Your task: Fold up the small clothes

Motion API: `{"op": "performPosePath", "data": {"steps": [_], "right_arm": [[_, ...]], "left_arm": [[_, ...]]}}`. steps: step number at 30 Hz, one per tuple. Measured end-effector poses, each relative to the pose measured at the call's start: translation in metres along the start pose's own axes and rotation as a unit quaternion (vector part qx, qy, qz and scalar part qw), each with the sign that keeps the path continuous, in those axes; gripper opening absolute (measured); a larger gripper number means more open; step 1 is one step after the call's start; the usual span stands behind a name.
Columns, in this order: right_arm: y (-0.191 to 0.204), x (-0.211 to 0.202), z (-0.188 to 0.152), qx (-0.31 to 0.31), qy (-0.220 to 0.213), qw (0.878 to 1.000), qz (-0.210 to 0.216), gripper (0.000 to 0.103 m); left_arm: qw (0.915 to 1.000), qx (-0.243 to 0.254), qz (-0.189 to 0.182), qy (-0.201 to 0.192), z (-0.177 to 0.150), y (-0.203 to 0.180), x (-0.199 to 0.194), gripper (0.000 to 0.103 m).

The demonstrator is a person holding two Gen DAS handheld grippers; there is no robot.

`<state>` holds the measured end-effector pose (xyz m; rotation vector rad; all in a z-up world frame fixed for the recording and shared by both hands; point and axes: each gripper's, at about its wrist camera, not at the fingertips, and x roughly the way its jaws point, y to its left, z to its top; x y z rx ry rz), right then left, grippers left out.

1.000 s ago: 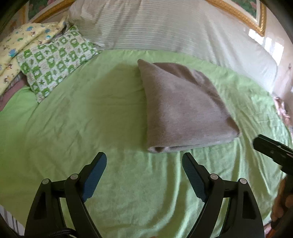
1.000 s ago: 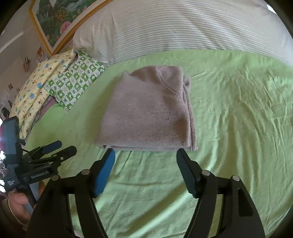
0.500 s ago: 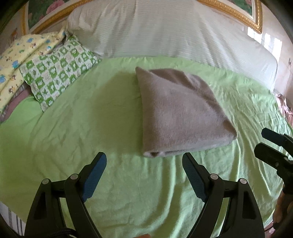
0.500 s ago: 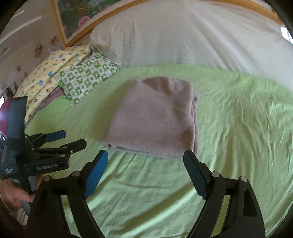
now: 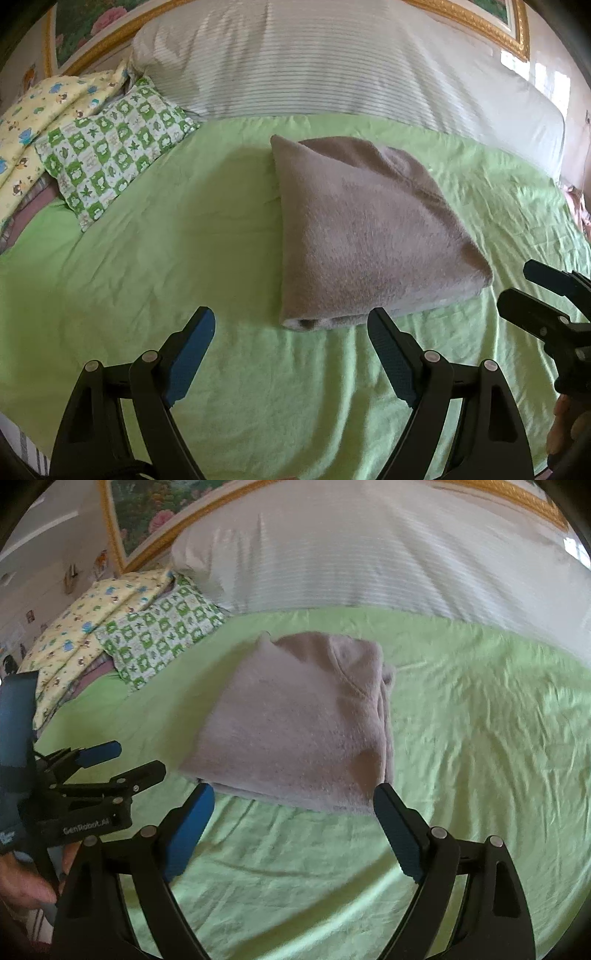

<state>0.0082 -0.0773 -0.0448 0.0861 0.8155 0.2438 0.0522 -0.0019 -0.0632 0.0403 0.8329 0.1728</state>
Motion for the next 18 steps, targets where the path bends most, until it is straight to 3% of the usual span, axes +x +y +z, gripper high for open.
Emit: {"op": "performPosePath", "data": {"steps": [18], "right_arm": [[-0.01, 0.028, -0.015, 0.004, 0.006, 1.0, 0.0, 0.088]], "left_arm": [[1.0, 0.003, 0.005, 0.006, -0.008, -0.002, 0.034, 0.085]]}}
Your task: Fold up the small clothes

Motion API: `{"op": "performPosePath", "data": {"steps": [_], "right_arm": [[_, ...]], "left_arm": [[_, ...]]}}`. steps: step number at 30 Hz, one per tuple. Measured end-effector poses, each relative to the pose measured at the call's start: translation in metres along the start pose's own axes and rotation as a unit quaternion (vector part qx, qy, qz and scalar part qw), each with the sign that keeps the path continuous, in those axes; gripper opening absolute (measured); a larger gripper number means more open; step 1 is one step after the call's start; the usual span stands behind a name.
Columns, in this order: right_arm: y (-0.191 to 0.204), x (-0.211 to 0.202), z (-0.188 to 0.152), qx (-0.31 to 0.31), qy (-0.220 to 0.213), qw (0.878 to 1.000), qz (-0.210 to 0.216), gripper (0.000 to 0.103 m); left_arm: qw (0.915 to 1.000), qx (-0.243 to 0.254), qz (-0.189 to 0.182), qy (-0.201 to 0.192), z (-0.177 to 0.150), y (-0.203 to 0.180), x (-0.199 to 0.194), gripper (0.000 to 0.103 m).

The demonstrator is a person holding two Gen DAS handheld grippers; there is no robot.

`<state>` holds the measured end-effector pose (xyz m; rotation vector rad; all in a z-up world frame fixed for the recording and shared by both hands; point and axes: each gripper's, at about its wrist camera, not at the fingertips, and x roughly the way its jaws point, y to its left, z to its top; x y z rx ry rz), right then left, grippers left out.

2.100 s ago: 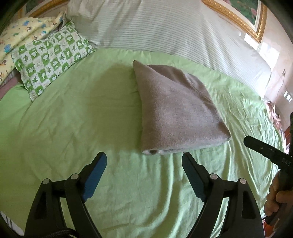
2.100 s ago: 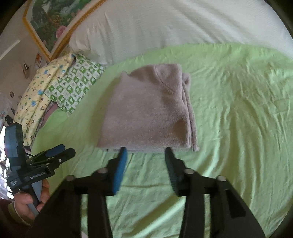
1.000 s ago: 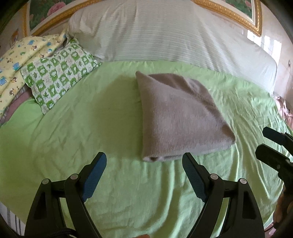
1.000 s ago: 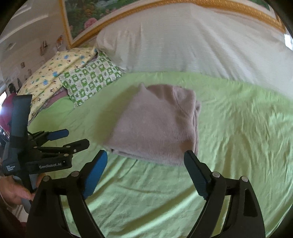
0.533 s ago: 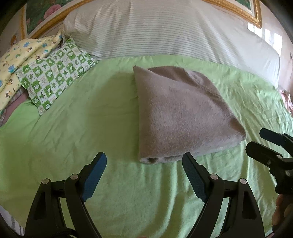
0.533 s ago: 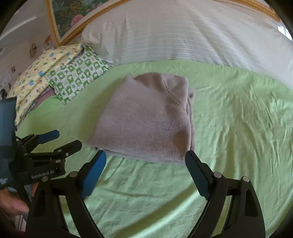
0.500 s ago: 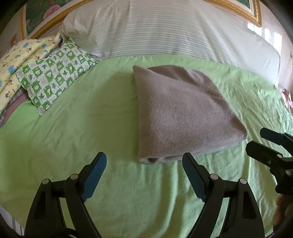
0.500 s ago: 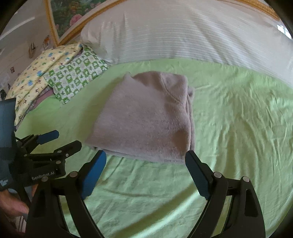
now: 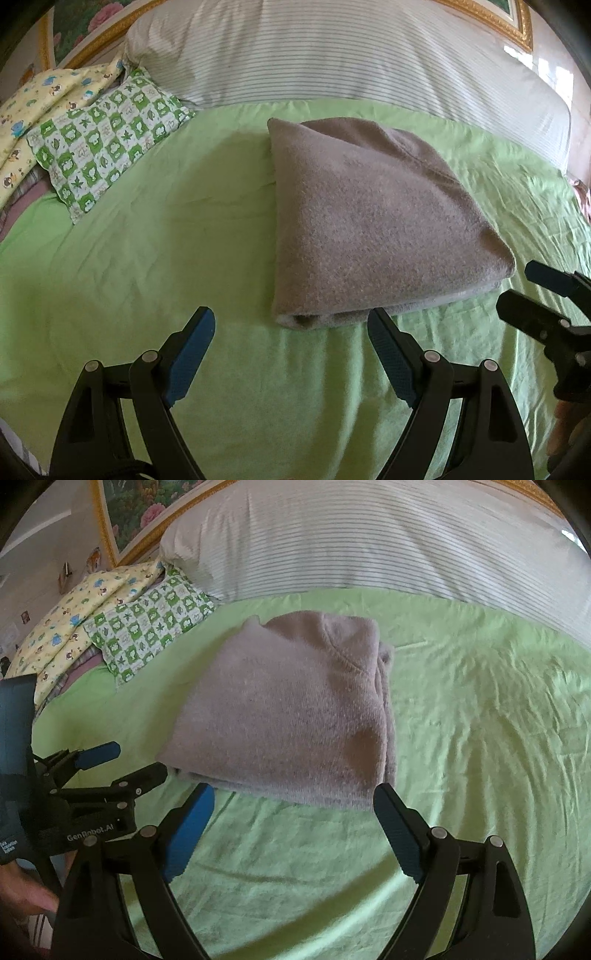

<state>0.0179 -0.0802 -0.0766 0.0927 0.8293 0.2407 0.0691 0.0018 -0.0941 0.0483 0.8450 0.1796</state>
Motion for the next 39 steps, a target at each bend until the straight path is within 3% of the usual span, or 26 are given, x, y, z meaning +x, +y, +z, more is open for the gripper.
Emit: {"op": "performPosePath", "data": {"steps": [39], "right_arm": [[0.0026, 0.0027, 0.0061, 0.009, -0.008, 1.0, 0.011, 0.088]], "left_arm": [[0.9999, 0.007, -0.007, 0.003, 0.0065, -0.0056, 0.0009, 0.085]]}}
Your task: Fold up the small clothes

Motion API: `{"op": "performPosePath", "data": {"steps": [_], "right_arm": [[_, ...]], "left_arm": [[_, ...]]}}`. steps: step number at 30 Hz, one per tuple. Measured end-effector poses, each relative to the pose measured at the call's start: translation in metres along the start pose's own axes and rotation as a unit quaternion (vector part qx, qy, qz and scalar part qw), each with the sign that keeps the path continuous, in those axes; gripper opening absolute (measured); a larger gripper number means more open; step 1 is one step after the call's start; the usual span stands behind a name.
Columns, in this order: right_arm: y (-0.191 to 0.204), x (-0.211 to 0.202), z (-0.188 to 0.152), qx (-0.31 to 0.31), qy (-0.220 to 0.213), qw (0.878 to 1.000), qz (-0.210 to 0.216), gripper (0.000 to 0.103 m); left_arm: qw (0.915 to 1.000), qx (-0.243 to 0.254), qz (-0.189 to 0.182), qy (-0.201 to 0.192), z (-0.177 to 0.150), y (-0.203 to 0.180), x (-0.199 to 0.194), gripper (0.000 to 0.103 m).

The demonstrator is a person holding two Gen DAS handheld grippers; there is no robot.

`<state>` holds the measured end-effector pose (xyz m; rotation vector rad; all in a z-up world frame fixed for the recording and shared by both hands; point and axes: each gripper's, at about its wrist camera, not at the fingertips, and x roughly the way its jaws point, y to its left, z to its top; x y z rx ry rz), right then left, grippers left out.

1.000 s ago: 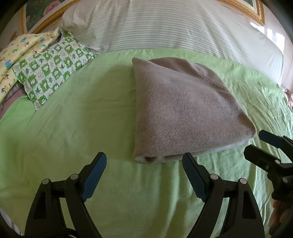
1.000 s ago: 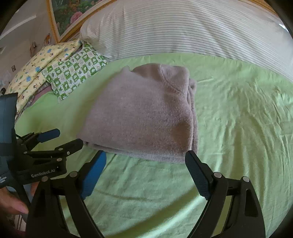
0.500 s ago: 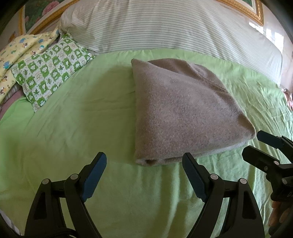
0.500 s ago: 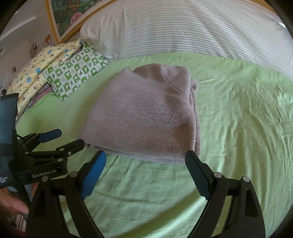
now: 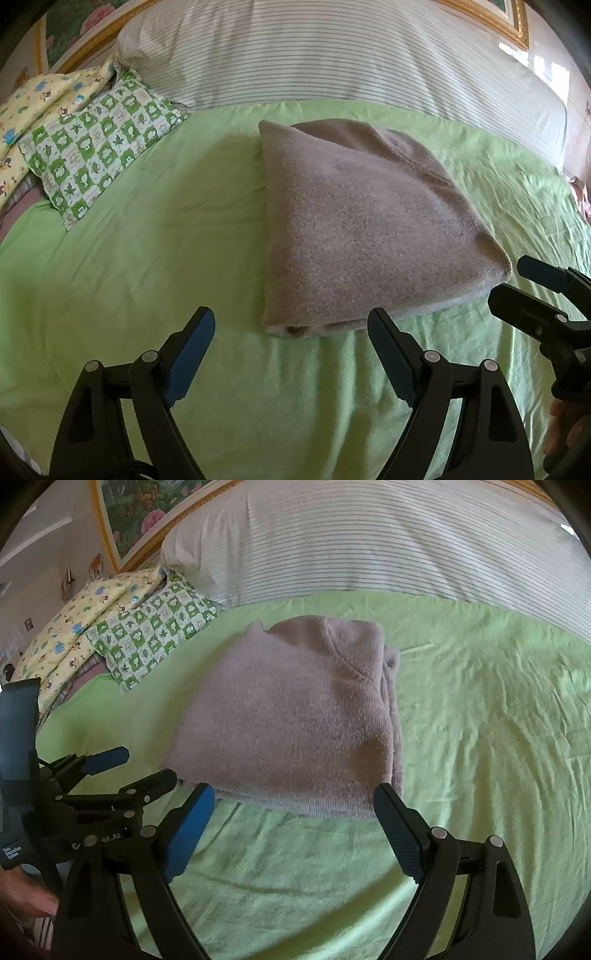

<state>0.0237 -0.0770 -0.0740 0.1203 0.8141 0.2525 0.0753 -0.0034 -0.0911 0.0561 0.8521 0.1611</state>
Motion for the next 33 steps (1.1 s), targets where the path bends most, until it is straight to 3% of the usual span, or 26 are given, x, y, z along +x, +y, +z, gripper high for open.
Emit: {"op": "performPosePath", "data": {"steps": [33], "right_arm": [[0.0, -0.006, 0.014, 0.012, -0.015, 1.0, 0.004, 0.088]], "left_arm": [[1.0, 0.007, -0.002, 0.0, 0.016, -0.002, 0.002, 0.085]]}}
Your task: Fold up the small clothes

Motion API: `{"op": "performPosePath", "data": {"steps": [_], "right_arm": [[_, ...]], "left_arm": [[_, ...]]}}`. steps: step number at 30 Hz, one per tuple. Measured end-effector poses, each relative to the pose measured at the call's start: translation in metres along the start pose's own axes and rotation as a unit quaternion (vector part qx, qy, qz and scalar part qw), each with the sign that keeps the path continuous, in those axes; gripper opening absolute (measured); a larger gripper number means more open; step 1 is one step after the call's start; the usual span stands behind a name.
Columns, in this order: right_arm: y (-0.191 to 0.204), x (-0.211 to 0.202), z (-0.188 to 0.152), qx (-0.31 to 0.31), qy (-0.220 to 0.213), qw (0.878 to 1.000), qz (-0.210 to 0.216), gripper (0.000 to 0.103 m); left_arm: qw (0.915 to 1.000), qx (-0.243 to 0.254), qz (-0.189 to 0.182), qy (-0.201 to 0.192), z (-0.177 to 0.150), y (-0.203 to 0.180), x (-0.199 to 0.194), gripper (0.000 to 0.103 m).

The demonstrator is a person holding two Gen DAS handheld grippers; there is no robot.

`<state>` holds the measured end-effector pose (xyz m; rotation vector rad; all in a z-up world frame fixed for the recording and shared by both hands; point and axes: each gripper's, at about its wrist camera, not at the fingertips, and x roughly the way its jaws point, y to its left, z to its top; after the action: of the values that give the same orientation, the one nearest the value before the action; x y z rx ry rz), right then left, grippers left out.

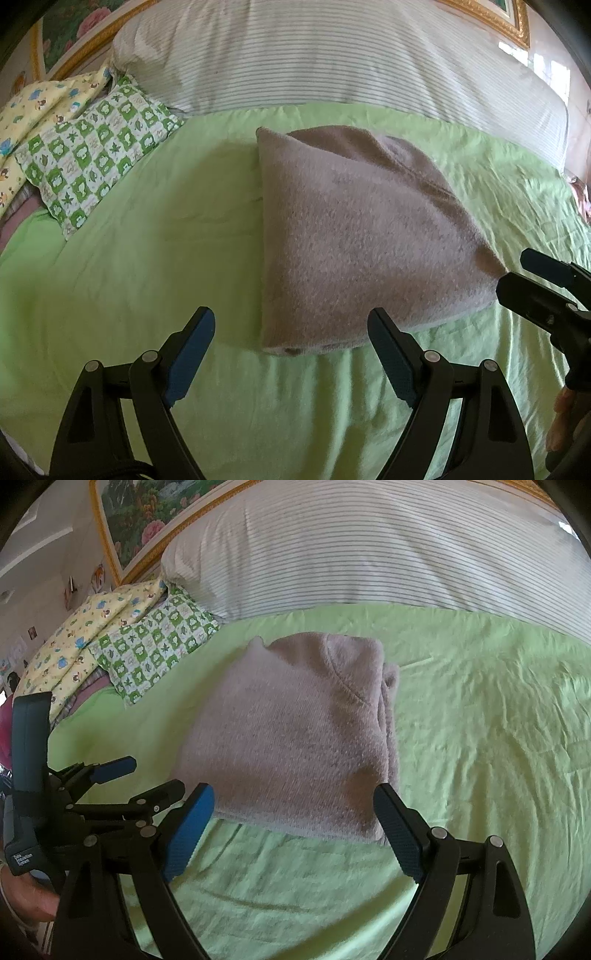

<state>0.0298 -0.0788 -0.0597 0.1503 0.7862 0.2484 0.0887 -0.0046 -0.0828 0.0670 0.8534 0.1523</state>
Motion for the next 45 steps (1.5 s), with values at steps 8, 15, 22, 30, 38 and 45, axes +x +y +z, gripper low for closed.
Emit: {"op": "performPosePath", "data": {"steps": [8, 15, 22, 30, 38, 45], "right_arm": [[-0.005, 0.001, 0.005, 0.001, 0.0, 1.0, 0.003, 0.088], [-0.01, 0.002, 0.011, 0.007, -0.002, 1.0, 0.002, 0.088], [-0.019, 0.004, 0.016, 0.017, 0.001, 1.0, 0.004, 0.088], [-0.023, 0.005, 0.018, 0.02, -0.001, 1.0, 0.005, 0.088], [-0.025, 0.006, 0.02, 0.023, -0.002, 1.0, 0.008, 0.088], [-0.025, 0.008, 0.02, 0.03, -0.001, 1.0, 0.007, 0.088]], "left_arm": [[1.0, -0.005, -0.002, 0.002, 0.01, 0.001, 0.003, 0.085], [0.9998, -0.019, 0.004, 0.003, 0.02, 0.003, 0.007, 0.085], [0.9998, -0.019, 0.007, 0.007, 0.027, 0.002, 0.014, 0.085], [0.9998, -0.015, 0.006, 0.01, 0.029, -0.002, 0.019, 0.085], [0.9999, -0.01, 0.007, 0.011, 0.033, -0.002, 0.023, 0.085], [0.9997, -0.012, 0.004, 0.02, 0.037, -0.001, 0.027, 0.085]]}}
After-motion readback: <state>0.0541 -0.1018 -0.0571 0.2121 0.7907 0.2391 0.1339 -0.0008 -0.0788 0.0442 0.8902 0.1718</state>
